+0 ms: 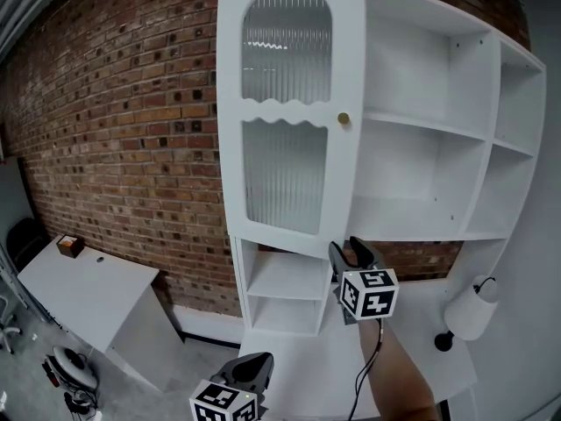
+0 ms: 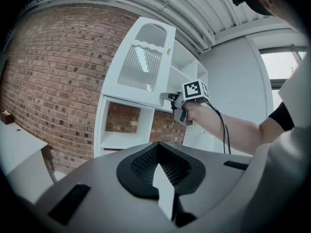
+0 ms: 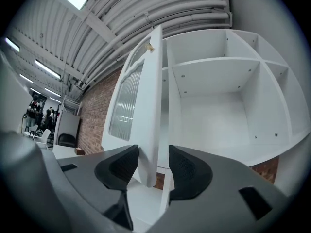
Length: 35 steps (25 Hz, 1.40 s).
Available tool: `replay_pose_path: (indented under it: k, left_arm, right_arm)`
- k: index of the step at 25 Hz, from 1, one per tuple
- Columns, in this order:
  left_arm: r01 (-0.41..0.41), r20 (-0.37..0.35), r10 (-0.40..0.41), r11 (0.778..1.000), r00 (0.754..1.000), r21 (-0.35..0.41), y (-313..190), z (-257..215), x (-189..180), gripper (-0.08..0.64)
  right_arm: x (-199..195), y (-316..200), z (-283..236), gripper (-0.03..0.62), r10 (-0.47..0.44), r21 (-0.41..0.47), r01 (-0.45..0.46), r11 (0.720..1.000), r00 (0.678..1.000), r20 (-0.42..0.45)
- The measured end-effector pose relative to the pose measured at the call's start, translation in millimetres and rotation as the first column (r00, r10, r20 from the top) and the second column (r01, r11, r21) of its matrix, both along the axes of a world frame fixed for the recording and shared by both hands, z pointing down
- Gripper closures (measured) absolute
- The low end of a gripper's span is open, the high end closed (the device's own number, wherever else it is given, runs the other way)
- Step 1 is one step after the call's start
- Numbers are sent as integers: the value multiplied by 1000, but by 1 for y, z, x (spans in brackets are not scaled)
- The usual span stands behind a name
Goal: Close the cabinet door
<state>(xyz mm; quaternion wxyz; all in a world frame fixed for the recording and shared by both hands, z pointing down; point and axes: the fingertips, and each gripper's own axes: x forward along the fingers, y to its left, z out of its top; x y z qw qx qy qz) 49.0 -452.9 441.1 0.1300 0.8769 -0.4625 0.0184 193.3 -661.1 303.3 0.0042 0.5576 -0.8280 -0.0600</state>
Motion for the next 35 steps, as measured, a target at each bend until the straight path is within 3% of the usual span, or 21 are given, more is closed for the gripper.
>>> replay_pose_path:
  k: [11,35]
  left_arm:
    - [7,2,-7,1000,1000,-6,-18,0,20,554]
    - [59,14,-59,998,998,-15,-24,3,8,553]
  right_arm:
    - [13,-30,0,374,23,-30,-23,999,1000,14]
    - [22,-55,2,376,45,-62,-41,997,997,64]
